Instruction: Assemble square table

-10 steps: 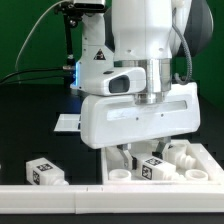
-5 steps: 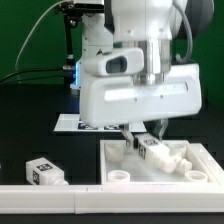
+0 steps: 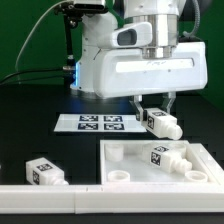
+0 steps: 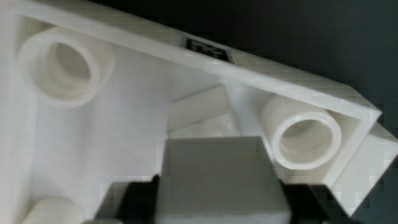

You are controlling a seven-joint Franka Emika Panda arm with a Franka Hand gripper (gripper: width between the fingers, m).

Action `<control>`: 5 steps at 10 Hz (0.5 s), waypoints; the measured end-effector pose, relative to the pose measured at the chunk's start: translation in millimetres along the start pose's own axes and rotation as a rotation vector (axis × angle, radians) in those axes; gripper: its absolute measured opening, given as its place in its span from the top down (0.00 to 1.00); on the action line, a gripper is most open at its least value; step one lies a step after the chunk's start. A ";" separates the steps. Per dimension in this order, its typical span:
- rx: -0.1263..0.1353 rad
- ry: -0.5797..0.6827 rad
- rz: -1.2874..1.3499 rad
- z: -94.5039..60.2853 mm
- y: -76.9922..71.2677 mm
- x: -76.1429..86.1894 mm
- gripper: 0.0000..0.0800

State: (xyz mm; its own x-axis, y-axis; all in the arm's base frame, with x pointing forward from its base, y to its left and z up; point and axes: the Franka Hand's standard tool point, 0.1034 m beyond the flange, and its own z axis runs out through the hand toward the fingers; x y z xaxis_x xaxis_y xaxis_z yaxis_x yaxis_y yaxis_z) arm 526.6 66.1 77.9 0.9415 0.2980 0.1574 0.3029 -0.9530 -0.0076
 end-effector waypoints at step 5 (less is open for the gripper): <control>-0.001 0.005 -0.452 3.5 32.3 -60.2 0.64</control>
Offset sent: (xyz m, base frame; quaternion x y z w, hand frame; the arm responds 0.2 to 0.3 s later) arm -0.0583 0.0051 0.0048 0.0670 0.0640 -0.1418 0.9855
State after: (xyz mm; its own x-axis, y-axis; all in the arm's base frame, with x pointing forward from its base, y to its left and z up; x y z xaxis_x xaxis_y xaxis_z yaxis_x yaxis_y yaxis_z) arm 480.2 17.5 64.7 0.7142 0.6837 0.1496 0.6831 -0.7275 0.0640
